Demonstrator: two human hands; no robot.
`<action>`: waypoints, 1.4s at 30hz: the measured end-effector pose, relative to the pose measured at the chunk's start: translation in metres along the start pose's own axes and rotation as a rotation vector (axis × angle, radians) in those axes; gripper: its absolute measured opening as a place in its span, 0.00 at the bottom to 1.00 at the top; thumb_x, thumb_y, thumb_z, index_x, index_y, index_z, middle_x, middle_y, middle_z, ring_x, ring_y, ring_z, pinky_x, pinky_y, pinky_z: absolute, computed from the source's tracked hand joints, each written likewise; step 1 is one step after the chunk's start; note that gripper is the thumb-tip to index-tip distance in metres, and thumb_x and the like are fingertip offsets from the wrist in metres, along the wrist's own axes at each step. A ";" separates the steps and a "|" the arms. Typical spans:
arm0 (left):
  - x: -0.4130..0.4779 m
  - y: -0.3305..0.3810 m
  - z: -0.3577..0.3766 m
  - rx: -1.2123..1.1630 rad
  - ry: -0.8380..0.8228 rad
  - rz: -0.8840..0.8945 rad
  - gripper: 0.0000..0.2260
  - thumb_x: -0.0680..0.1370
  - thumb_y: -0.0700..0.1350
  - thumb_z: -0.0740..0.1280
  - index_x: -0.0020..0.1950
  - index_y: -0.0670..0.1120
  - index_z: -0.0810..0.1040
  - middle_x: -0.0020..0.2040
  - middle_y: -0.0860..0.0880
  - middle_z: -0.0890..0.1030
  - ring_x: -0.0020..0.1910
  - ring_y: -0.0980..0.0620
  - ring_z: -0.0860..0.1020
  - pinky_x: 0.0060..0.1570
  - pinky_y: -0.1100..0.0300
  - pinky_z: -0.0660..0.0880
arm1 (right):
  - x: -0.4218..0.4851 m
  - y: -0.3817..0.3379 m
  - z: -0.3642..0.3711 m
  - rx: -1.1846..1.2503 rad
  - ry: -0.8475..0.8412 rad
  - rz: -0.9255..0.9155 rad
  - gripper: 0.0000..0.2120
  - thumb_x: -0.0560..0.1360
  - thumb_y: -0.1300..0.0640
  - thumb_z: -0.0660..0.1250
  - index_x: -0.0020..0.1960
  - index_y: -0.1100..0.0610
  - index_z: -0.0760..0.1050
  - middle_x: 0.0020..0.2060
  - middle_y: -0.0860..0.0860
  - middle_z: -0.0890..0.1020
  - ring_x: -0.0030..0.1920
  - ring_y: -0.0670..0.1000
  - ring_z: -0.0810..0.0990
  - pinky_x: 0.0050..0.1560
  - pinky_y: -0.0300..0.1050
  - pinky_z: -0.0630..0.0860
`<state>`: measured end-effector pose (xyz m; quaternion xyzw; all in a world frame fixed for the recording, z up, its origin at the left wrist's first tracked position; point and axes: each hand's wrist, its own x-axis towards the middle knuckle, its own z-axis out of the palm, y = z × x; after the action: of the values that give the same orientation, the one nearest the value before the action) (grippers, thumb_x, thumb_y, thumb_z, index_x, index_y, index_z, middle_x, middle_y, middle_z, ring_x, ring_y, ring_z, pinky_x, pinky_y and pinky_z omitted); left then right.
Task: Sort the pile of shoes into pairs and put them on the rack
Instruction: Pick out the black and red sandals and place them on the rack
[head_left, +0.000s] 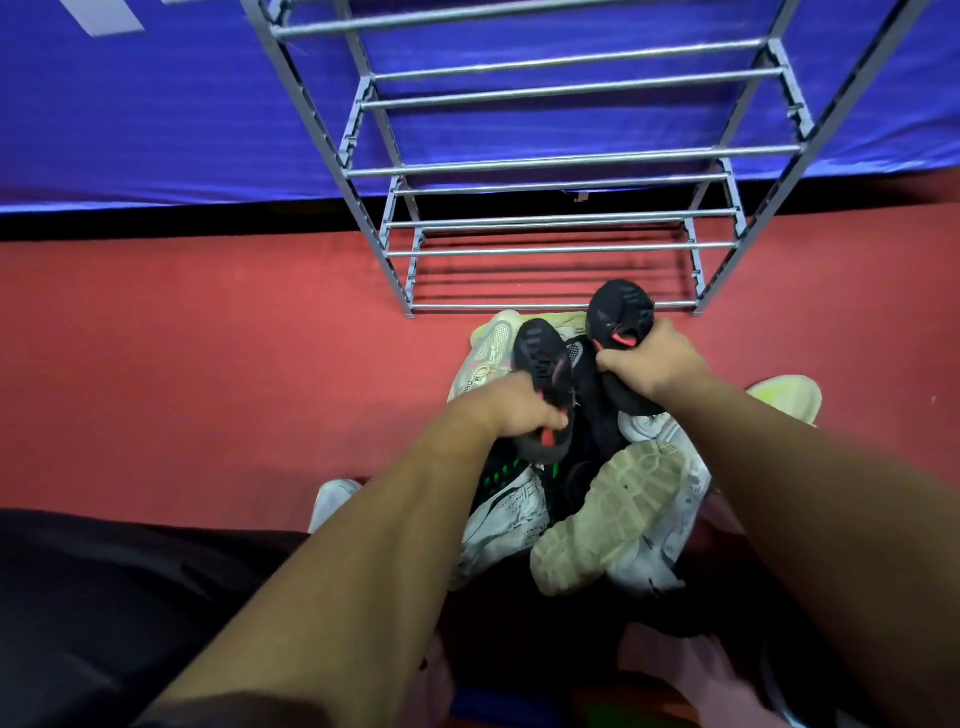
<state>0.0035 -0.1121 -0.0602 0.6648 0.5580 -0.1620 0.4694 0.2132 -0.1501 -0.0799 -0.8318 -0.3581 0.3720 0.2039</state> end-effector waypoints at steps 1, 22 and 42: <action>0.001 -0.006 0.005 0.016 -0.060 -0.022 0.18 0.76 0.52 0.76 0.62 0.46 0.81 0.57 0.46 0.84 0.56 0.45 0.82 0.62 0.50 0.78 | -0.002 -0.002 0.000 0.015 -0.008 -0.002 0.30 0.61 0.40 0.75 0.59 0.51 0.78 0.45 0.47 0.84 0.44 0.49 0.81 0.39 0.44 0.74; 0.035 -0.072 -0.002 -0.612 0.245 -0.205 0.13 0.77 0.52 0.72 0.59 0.47 0.82 0.50 0.47 0.85 0.44 0.49 0.82 0.40 0.58 0.76 | -0.016 -0.028 0.086 -0.246 -0.202 -0.154 0.21 0.77 0.48 0.64 0.65 0.58 0.76 0.60 0.58 0.79 0.58 0.63 0.80 0.61 0.54 0.79; 0.045 -0.079 -0.024 -0.624 0.120 -0.234 0.22 0.64 0.49 0.78 0.55 0.43 0.84 0.50 0.41 0.88 0.43 0.43 0.86 0.48 0.49 0.82 | -0.032 -0.010 0.138 -0.565 -0.168 -0.150 0.65 0.67 0.31 0.71 0.85 0.56 0.33 0.77 0.62 0.58 0.77 0.62 0.62 0.78 0.55 0.61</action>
<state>-0.0602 -0.0712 -0.1169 0.4290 0.6799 0.0033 0.5947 0.0880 -0.1579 -0.1472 -0.7931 -0.5236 0.3089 -0.0389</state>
